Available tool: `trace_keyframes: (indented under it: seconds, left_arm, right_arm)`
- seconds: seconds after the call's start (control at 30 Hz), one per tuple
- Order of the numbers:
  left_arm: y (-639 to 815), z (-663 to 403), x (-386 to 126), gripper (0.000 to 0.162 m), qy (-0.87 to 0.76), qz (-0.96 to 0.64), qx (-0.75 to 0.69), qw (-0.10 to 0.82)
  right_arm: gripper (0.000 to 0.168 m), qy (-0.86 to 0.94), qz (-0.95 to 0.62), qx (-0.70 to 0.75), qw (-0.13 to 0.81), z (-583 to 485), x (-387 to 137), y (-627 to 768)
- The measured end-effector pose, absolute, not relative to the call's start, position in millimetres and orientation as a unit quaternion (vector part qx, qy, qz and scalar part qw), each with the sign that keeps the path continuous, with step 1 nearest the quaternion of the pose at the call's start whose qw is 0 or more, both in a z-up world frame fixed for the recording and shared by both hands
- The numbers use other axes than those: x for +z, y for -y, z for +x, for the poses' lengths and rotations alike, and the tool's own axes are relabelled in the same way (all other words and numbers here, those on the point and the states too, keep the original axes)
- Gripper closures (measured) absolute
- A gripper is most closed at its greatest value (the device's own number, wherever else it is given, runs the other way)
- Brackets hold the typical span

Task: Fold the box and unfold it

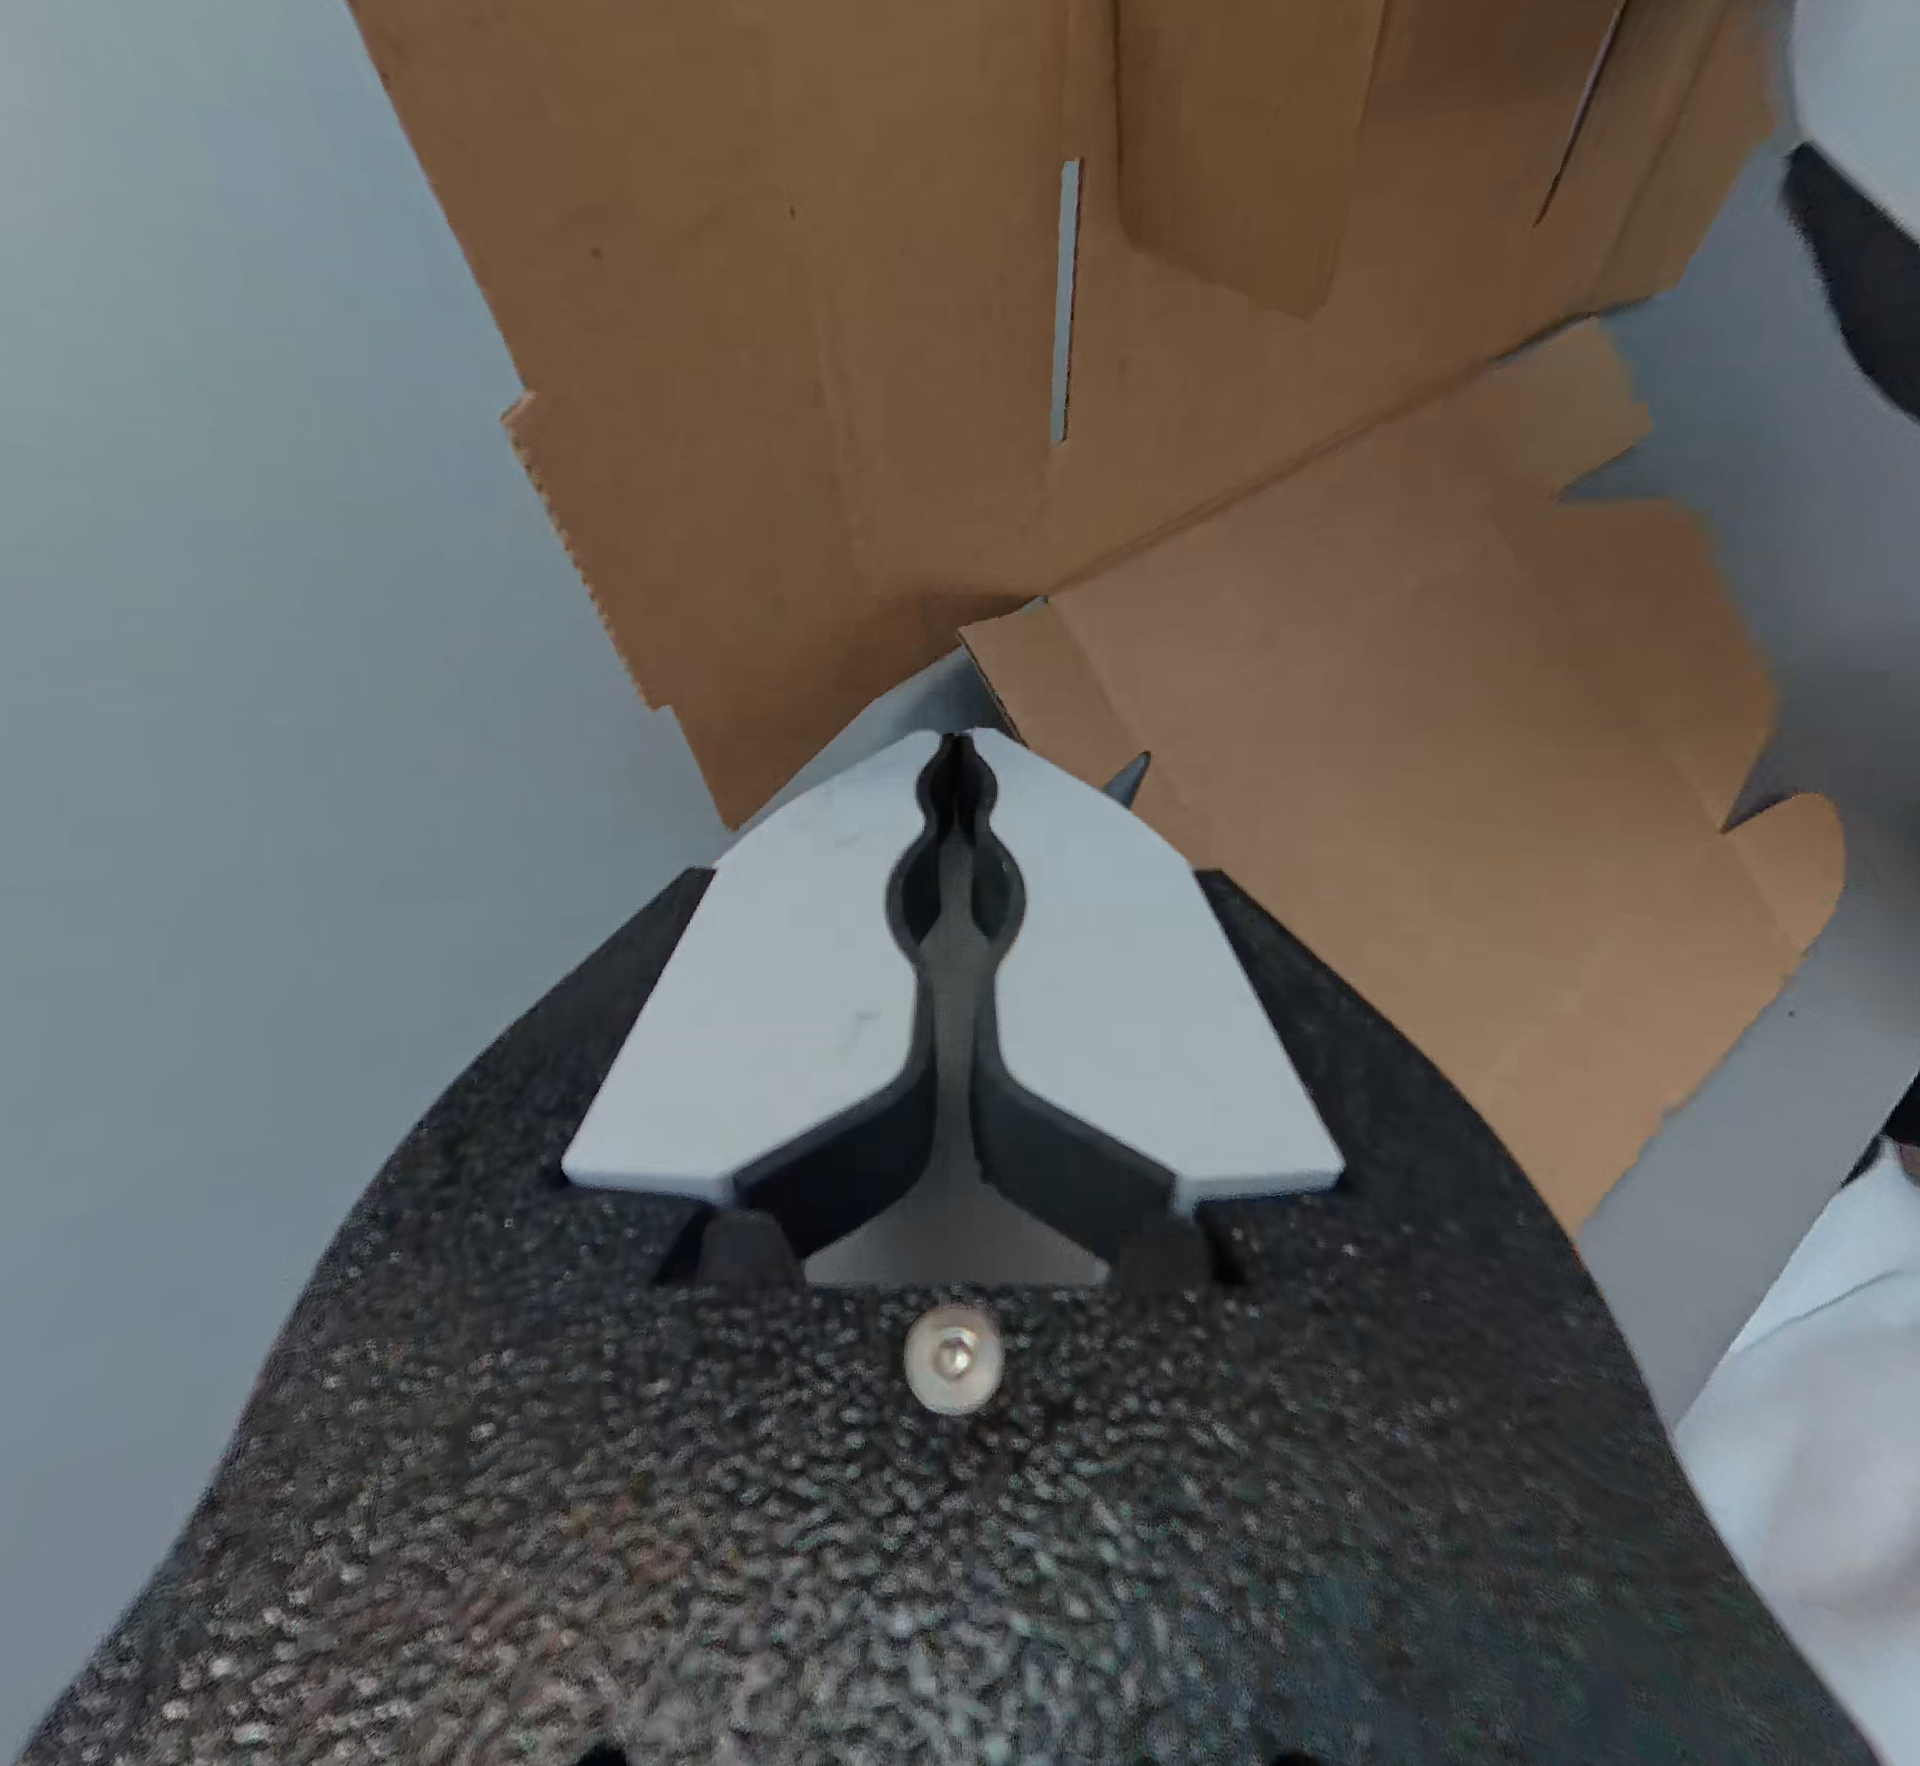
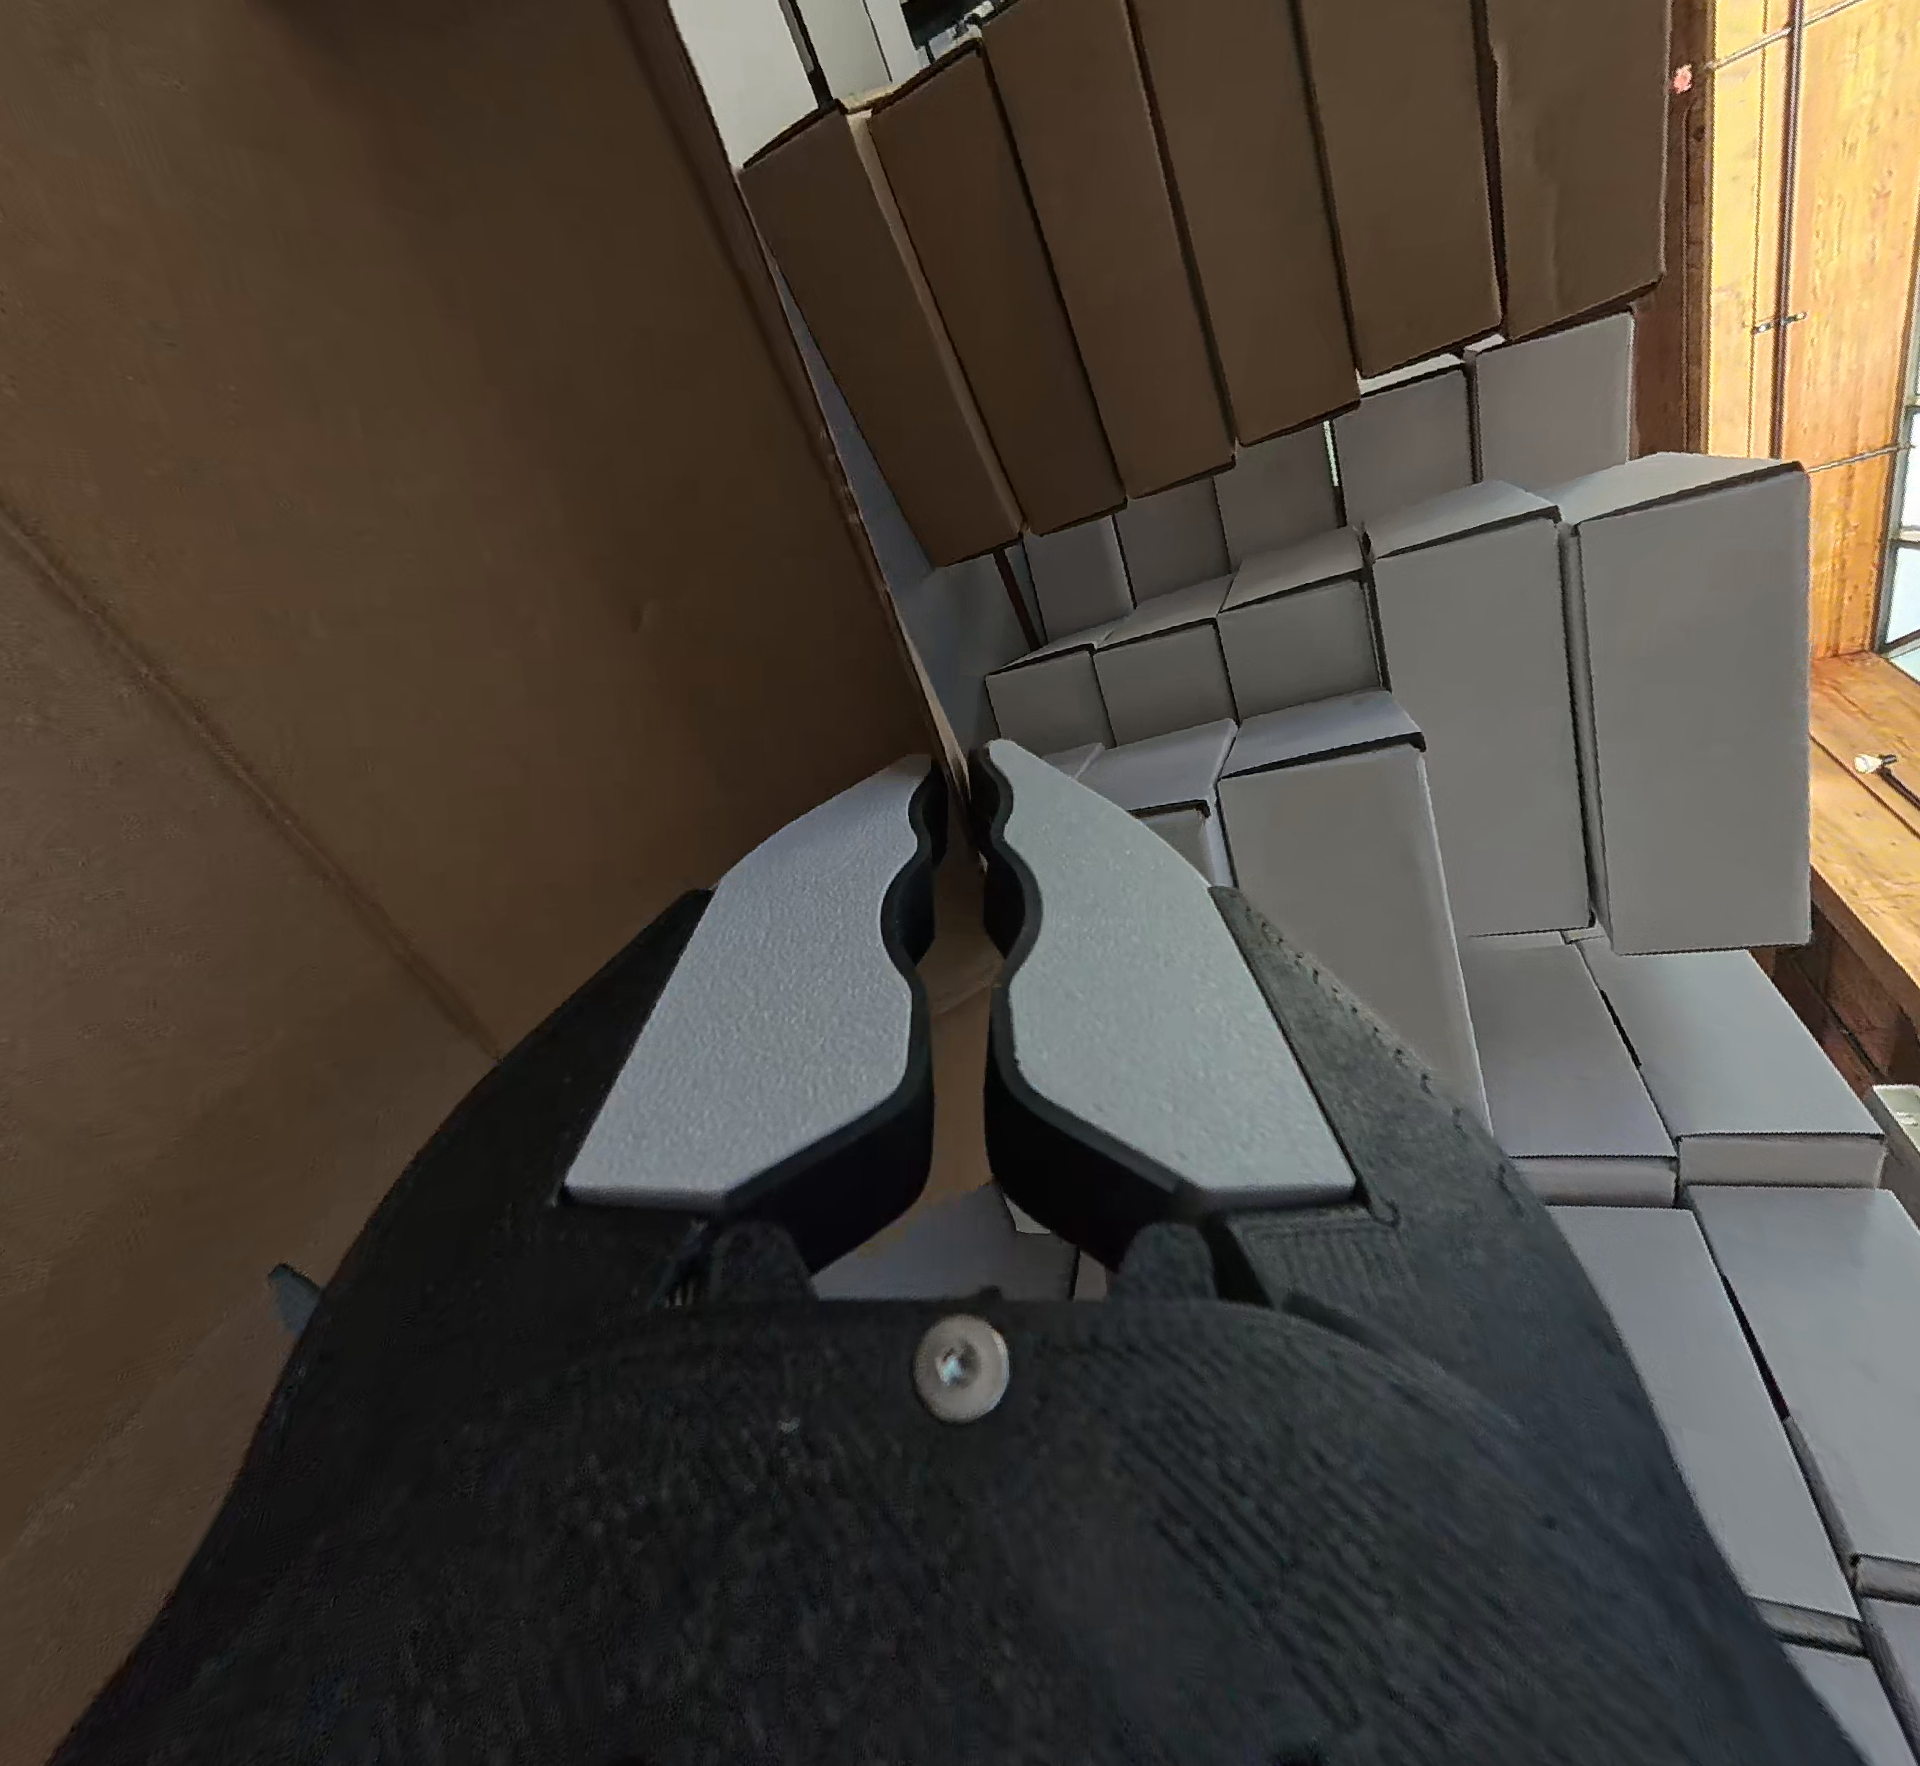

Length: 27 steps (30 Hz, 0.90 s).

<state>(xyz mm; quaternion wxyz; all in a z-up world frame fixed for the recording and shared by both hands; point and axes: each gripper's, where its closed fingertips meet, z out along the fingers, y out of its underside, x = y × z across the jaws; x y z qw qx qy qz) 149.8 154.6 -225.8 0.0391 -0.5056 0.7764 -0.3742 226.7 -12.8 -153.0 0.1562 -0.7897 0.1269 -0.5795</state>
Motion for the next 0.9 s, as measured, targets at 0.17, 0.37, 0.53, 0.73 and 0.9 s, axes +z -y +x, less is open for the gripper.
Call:
trace_keyframes:
  seconds: [0.17,0.37,0.53,0.73,0.9]
  left_arm:
    - [-125.9,151.1,-209.0,0.162,-0.783,-0.45,-0.425,0.059]
    - [-93.4,146.5,-221.1,0.162,-0.882,-0.276,-0.313,0.22]
    - [-83.5,143.1,-233.8,0.162,-0.908,-0.211,-0.264,0.248]
    - [-86.2,146.1,-220.4,0.162,-0.875,-0.248,-0.338,0.241]
    - [-124.8,173.6,-155.8,0.162,-0.78,-0.315,-0.454,0.292]
  right_arm:
    - [0.163,-0.135,-0.792,-0.569,0.175,226.5,-153.4,10.4]
    - [0.163,-0.133,-0.793,-0.566,0.181,226.6,-155.3,11.7]
    - [0.162,-0.135,-0.795,-0.558,0.195,228.3,-158.1,16.0]
    - [0.162,-0.118,-0.786,-0.575,0.195,228.3,-154.4,16.0]
    - [0.164,-0.073,-0.744,-0.641,0.175,235.4,-138.8,19.3]
